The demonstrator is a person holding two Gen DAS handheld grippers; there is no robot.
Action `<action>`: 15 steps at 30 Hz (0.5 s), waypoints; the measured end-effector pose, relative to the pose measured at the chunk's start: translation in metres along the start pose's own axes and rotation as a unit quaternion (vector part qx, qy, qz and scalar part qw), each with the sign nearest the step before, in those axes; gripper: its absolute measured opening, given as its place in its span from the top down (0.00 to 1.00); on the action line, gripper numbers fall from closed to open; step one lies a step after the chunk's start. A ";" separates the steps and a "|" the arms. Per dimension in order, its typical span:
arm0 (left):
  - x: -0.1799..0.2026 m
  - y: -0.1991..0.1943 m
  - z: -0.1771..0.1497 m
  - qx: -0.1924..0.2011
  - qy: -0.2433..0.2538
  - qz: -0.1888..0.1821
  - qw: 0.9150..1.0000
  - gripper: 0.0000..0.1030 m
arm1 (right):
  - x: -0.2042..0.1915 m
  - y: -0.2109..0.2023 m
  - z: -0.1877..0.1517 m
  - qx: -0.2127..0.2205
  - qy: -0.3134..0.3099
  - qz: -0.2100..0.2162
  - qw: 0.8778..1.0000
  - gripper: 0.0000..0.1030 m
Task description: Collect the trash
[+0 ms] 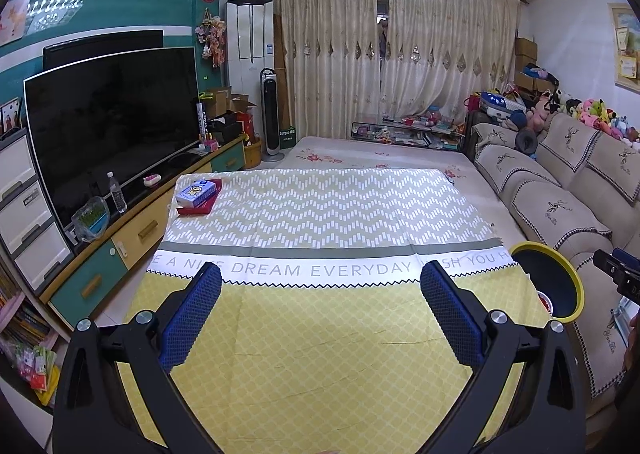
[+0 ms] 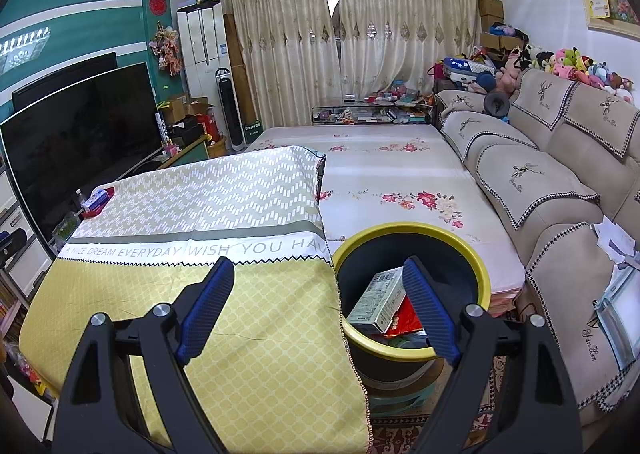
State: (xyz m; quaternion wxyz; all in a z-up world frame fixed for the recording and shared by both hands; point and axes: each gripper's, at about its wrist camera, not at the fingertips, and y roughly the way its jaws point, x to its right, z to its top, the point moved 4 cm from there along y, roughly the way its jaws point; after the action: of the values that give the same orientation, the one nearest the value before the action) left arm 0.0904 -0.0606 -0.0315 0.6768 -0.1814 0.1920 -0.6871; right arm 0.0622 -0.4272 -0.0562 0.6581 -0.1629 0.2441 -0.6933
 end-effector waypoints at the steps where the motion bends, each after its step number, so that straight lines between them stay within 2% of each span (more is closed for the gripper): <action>1: 0.001 0.000 0.000 0.000 0.000 0.000 1.000 0.05 | 0.000 0.000 0.000 0.000 0.000 0.000 1.000 0.21; 15: 0.005 0.005 -0.002 -0.003 0.003 -0.006 1.000 0.05 | -0.003 0.004 -0.001 -0.002 -0.002 0.006 1.000 0.21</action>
State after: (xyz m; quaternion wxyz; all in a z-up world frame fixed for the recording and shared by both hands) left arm 0.0940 -0.0658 -0.0356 0.6718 -0.1829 0.1953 -0.6907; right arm 0.0650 -0.4243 -0.0587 0.6622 -0.1640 0.2454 -0.6887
